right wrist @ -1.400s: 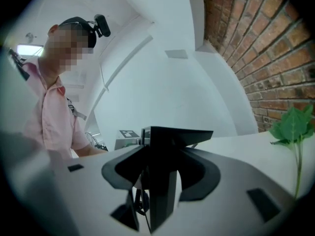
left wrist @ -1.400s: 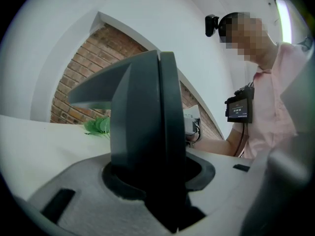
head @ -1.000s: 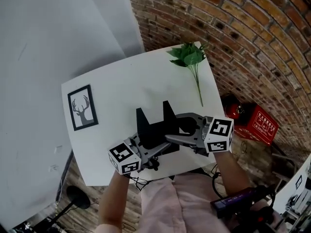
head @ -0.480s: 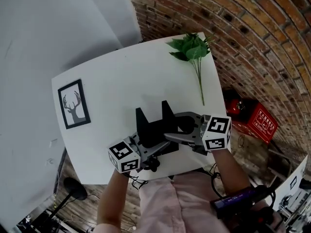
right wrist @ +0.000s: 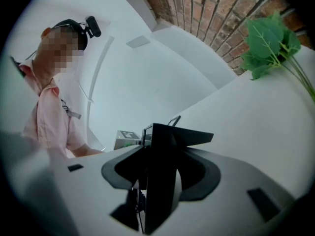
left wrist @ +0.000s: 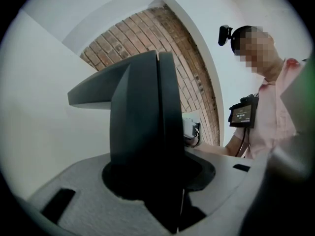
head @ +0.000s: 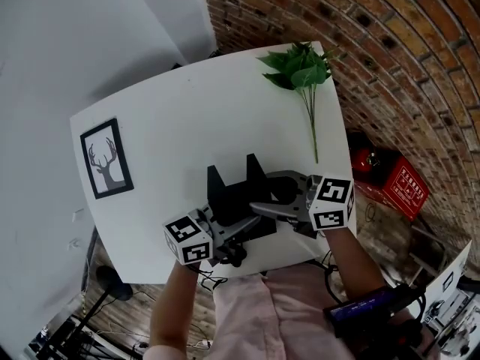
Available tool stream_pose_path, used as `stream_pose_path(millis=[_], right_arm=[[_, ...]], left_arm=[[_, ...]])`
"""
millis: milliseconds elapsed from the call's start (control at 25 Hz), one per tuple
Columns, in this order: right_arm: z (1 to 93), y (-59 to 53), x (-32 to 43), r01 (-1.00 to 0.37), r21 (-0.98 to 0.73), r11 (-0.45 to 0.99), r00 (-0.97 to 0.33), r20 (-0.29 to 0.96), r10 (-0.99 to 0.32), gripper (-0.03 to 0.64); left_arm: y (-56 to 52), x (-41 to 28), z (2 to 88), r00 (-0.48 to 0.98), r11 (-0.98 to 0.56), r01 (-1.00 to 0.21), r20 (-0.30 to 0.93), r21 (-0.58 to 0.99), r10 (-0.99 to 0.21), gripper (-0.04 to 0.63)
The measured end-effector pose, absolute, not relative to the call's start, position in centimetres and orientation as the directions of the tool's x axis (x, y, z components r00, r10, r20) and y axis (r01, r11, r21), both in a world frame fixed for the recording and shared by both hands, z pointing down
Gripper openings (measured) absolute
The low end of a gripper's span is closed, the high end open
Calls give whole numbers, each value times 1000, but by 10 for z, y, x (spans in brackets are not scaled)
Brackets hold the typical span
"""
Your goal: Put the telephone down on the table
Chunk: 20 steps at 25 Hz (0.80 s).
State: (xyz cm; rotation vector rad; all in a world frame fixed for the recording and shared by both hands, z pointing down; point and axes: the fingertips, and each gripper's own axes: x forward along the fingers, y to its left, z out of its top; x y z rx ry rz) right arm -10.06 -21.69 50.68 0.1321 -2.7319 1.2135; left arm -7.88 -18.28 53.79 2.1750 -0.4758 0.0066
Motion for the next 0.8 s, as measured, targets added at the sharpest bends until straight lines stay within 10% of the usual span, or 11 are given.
stream_pose_path(millis=[800], right_arm=[[529,-233,-101,-152,-823,547,-984,175,-9,218]], left_arm=[[-196,-79,554,927,-351,-336,240,874,-289,181]])
